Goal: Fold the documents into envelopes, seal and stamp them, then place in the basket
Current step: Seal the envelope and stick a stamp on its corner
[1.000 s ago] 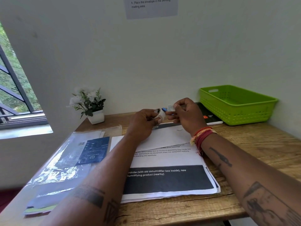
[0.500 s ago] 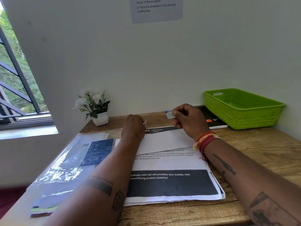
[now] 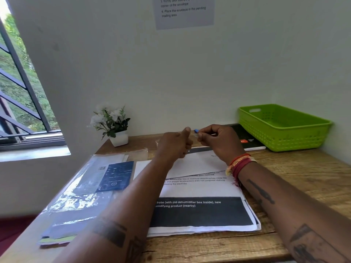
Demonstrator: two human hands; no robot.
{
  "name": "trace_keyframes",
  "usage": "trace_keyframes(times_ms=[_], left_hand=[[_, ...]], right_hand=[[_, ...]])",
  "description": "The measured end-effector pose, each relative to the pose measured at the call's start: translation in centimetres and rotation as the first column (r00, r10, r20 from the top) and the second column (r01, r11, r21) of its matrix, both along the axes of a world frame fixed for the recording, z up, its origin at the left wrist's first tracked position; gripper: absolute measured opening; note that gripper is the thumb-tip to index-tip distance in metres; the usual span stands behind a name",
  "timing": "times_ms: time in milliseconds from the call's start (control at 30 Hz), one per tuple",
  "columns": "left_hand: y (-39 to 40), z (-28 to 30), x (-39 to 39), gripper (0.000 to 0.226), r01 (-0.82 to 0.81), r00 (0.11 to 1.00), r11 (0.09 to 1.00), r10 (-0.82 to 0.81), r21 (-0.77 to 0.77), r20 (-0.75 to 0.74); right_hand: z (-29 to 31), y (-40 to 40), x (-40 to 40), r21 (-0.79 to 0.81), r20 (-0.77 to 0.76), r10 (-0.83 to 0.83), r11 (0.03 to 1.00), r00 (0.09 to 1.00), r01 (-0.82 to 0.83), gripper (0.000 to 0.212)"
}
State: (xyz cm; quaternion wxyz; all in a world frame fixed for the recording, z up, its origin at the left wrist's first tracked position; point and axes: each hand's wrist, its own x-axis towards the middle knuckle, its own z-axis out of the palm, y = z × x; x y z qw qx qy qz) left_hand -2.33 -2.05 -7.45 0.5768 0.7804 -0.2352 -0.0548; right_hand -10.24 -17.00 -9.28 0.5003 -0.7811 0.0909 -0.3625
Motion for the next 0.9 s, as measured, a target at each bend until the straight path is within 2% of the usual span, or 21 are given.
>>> trace_keyframes(times_ms=[33, 67, 167, 233, 300, 333, 400, 467, 600, 700, 800, 900], left_hand=[[-0.2, 0.0, -0.2, 0.045, 0.056, 0.99, 0.994, -0.067, -0.09, -0.12], [-0.3, -0.2, -0.1, 0.04, 0.088, 0.978, 0.986, -0.112, -0.141, -0.178], [-0.2, -0.6, 0.6, 0.025, 0.117, 0.963, 0.977, -0.155, -0.177, -0.221], [-0.1, -0.8, 0.8, 0.027, 0.125, 0.964, 0.979, -0.158, -0.16, -0.215], [-0.1, -0.9, 0.3, 0.029, 0.131, 0.973, 0.983, -0.152, -0.127, -0.172], [-0.1, -0.9, 0.1, 0.028, 0.136, 0.978, 0.985, -0.151, -0.109, -0.143], [-0.3, -1.0, -0.1, 0.024, 0.154, 0.984, 0.987, -0.157, -0.05, -0.079], [-0.5, -1.2, -0.3, 0.025, 0.176, 0.984, 0.984, -0.176, 0.011, -0.019], [-0.9, -1.3, -0.7, 0.028, 0.177, 0.981, 0.979, -0.183, 0.101, 0.058], [-1.0, -1.7, -0.7, 0.024, 0.158, 0.97, 0.969, -0.188, 0.192, 0.152], [-1.0, -2.0, -1.0, 0.011, 0.179, 0.917, 0.919, -0.285, 0.351, 0.278], [-1.2, -2.0, -1.4, 0.015, 0.155, 0.869, 0.877, -0.34, 0.455, 0.36]], right_hand=[[0.0, 0.1, 0.0, -0.032, -0.006, 0.008, 0.999, 1.0, -0.008, 0.004], [0.1, 0.3, -0.1, -0.056, -0.009, 0.008, 0.998, 1.0, -0.009, 0.008], [0.2, 0.6, -0.4, -0.124, -0.023, 0.027, 0.992, 0.999, -0.03, 0.011], [0.2, 0.5, -0.7, -0.142, -0.067, 0.049, 0.988, 0.997, -0.058, 0.003], [0.2, 0.1, -0.7, -0.133, -0.093, 0.036, 0.99, 0.995, -0.048, 0.022], [0.2, -0.1, -0.7, -0.077, -0.095, 0.024, 0.996, 0.995, -0.031, 0.026], [0.2, -0.6, -0.6, 0.075, -0.073, 0.039, 0.997, 0.997, -0.034, 0.018], [0.2, -0.9, -0.8, 0.145, -0.108, 0.083, 0.987, 0.991, -0.067, 0.015], [0.7, -1.2, -1.8, 0.166, -0.267, 0.194, 0.974, 0.944, -0.153, 0.01], [1.4, -2.5, -2.3, 0.174, -0.351, 0.143, 0.981, 0.926, -0.085, 0.012], [1.4, -3.9, -3.2, 0.137, -0.443, 0.074, 0.991, 0.894, -0.014, 0.01], [1.2, -4.6, -3.7, 0.063, -0.537, 0.043, 0.998, 0.843, -0.011, 0.007]])
